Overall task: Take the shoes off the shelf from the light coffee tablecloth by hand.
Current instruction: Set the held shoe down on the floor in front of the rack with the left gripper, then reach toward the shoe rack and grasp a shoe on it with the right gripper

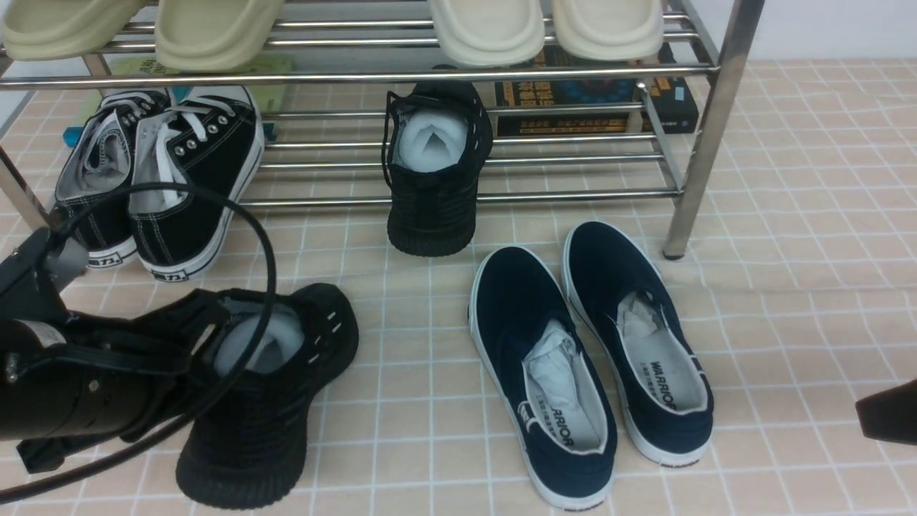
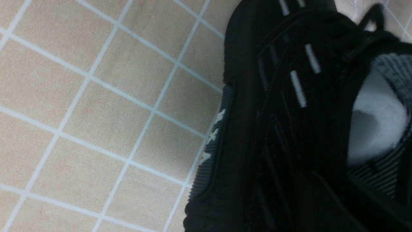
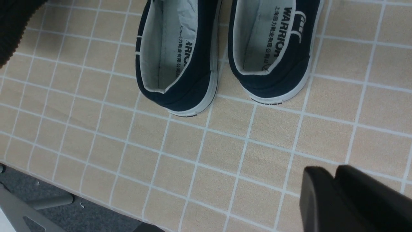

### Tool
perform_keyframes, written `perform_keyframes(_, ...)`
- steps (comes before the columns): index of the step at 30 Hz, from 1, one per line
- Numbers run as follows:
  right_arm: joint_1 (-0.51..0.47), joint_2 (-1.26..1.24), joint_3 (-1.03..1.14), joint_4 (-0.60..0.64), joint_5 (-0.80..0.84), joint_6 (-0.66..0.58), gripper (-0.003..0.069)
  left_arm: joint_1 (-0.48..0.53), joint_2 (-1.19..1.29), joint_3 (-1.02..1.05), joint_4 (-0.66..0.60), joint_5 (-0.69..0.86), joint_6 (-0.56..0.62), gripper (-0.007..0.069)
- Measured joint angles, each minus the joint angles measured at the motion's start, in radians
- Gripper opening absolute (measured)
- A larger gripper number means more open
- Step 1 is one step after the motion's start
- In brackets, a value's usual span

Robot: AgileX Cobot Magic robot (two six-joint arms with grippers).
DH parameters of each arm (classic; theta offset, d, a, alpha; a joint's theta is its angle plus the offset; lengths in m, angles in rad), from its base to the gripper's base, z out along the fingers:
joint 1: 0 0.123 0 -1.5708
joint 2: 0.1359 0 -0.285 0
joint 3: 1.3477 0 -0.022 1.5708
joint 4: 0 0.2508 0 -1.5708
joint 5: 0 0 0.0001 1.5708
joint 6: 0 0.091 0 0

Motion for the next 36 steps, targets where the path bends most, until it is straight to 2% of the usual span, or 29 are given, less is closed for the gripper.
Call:
perform_keyframes(2, 0.000, 0.000, 0.000, 0.010, 0.001, -0.001, 0.0091, 0.000, 0.000, 0.000, -0.001, -0.003, 0.008, 0.0115)
perform_keyframes(4, 0.000, 0.000, -0.010, 0.029, 0.022, -0.019, 0.0094, 0.000, -0.002, 0.000, -0.008, -0.005, 0.023, 0.0179)
perform_keyframes(5, 0.000, 0.000, -0.010, 0.029, 0.026, -0.020, 0.0094, 0.000, -0.002, 0.000, -0.008, -0.005, 0.023, 0.0179)
perform_keyframes(6, 0.000, 0.001, -0.032, 0.037, 0.064, -0.033, 0.0095, 0.000, -0.002, 0.000, -0.010, 0.000, 0.034, 0.0232)
perform_keyframes(10, 0.000, 0.001, -0.100, 0.049, 0.148, -0.048, 0.0095, 0.000, -0.002, -0.008, -0.010, 0.049, 0.083, 0.0321)
perform_keyframes(15, 0.019, 0.001, -0.180, 0.121, 0.230, -0.072, 0.0092, 0.000, -0.005, -0.098, 0.033, 0.181, 0.200, 0.0353)
perform_keyframes(18, 0.081, 0.001, -0.200, 0.155, 0.244, -0.113, 0.0062, 0.000, -0.004, -0.178, 0.083, 0.248, 0.223, 0.0325)
perform_keyframes(21, 0.140, 0.009, -0.222, 0.158, 0.252, -0.114, 0.0014, 0.000, -0.004, -0.260, 0.166, 0.313, 0.228, 0.0257)
perform_keyframes(26, 0.290, 0.107, -0.311, 0.077, 0.258, 0.027, 0.0000, 0.000, -0.004, -0.369, 0.387, 0.393, 0.213, 0.0069)
perform_keyframes(28, 0.339, 0.156, -0.353, 0.032, 0.258, 0.071, 0.0000, 0.002, -0.003, -0.382, 0.450, 0.420, 0.185, 0.0020)
perform_keyframes(31, 0.445, 0.283, -0.452, -0.053, 0.257, 0.155, 0.0000, 0.038, 0.025, -0.389, 0.497, 0.484, 0.145, 0.0008)
perform_keyframes(36, 0.556, 0.429, -0.584, -0.148, 0.257, 0.214, 0.0000, 0.124, 0.115, -0.389, 0.498, 0.541, 0.169, 0.0008)
